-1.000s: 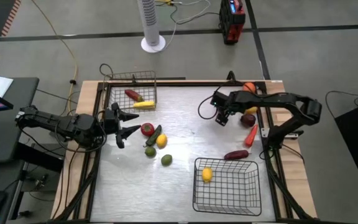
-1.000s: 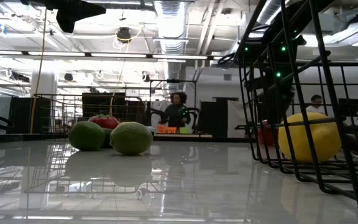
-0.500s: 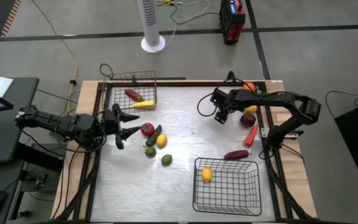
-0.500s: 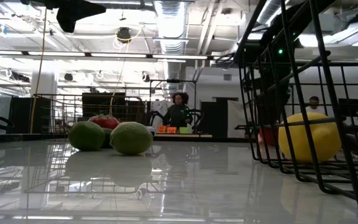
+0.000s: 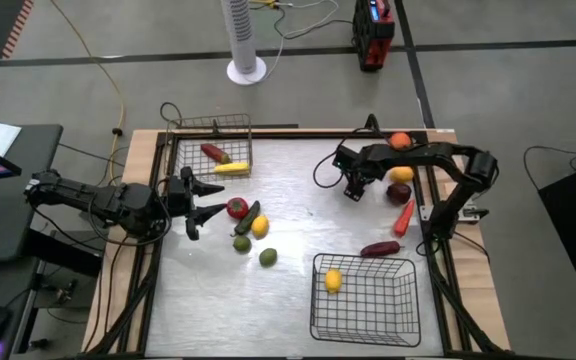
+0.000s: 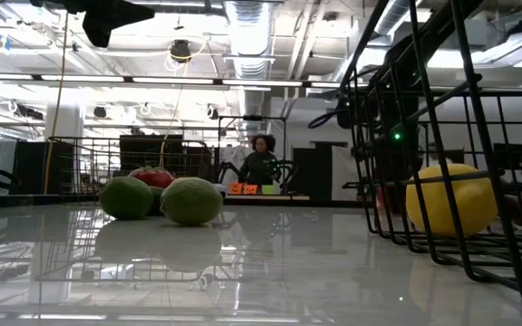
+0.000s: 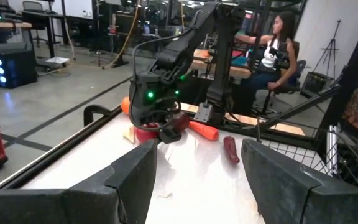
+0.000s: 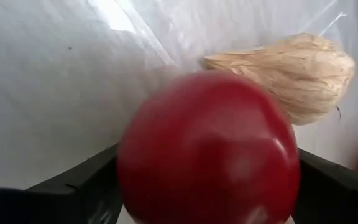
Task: Sort produce into baskets
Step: Put the right tomato into the bottom wire basket
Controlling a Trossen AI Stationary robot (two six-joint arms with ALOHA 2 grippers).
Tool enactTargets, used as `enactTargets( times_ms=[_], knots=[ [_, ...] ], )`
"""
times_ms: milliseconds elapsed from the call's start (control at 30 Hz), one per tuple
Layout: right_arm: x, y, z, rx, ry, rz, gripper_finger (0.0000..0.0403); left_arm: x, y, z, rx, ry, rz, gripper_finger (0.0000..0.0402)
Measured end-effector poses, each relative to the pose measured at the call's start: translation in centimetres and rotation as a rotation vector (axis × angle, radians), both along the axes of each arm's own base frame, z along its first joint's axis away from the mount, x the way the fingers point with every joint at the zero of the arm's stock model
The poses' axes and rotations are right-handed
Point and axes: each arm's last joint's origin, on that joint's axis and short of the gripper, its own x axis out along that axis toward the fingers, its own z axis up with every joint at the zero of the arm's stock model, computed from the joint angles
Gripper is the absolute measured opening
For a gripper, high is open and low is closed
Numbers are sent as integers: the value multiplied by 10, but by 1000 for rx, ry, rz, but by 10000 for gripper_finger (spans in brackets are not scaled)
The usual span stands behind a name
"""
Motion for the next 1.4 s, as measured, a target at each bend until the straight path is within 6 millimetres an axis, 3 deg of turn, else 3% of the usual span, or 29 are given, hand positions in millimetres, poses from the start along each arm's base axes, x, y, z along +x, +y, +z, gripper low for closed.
enactTargets(
  times_ms=[233,367,500,667,800,1000,1167,1400],
  knots=[
    [-2,3,21,-49,-89,8,329,0,0,0,-1,-3,0,223],
    [-7,7,35,-67,-130,3,328,0,0,0,0,-2,0,223],
    [-7,23,58,-30,-222,4,333,0,0,0,6,1,1,223],
    [13,53,88,16,-526,89,333,0,1,1,15,-2,20,223],
    [32,77,100,50,-713,182,335,0,1,2,7,-6,21,223],
    [42,121,114,309,-772,315,335,0,0,2,7,-3,-1,223],
    [48,175,137,486,-821,533,335,0,0,3,13,-2,16,223],
    [36,241,153,641,-820,656,336,0,0,3,9,-4,16,223]
  ],
)
